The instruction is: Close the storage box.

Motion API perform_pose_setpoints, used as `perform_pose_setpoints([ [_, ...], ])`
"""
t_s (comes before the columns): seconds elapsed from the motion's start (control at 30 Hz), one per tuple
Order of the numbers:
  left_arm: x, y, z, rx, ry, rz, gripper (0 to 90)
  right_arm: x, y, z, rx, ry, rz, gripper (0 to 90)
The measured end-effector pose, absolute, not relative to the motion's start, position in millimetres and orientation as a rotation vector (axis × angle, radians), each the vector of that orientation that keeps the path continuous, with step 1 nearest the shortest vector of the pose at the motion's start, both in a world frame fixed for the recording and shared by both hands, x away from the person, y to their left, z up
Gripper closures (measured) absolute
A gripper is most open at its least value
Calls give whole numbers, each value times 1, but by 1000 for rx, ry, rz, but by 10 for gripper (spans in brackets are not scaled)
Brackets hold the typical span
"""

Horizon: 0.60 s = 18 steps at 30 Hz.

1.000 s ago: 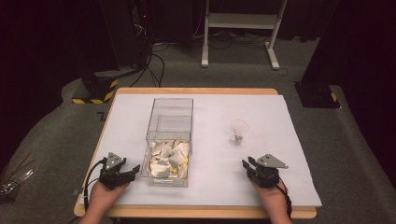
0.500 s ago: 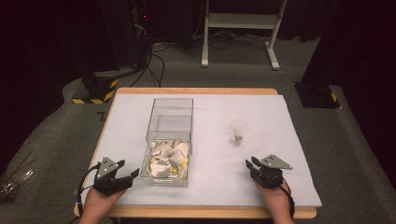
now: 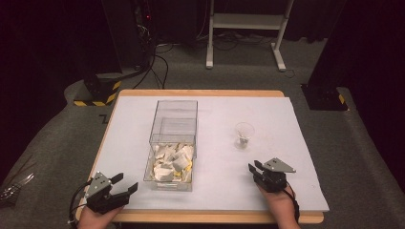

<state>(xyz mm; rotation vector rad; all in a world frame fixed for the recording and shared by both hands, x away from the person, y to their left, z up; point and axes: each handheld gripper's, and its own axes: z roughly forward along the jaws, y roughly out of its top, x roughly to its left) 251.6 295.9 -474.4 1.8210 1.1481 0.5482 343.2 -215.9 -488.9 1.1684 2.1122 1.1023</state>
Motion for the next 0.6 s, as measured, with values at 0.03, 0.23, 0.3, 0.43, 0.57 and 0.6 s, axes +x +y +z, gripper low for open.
perform_pose_setpoints([
  [0.03, 251, 293, -474, 1827, 1137, 542, 294, 343, -216, -489, 1168, 2113, 1103, 686],
  [0.23, 250, 280, -474, 1857, 1073, 509, 301, 344, -216, -489, 1165, 2116, 1106, 686],
  [0.3, 250, 276, -474, 1863, 1057, 499, 304, 344, -216, -489, 1173, 2116, 1106, 687],
  [0.43, 250, 266, -475, 1874, 1019, 502, 308, 345, -216, -490, 1173, 2119, 1108, 687],
  [0.57, 252, 259, -477, 1877, 1002, 501, 325, 344, -216, -491, 1193, 2123, 1110, 688],
  [0.6, 253, 257, -477, 1881, 1002, 501, 328, 345, -216, -491, 1197, 2123, 1110, 688],
])
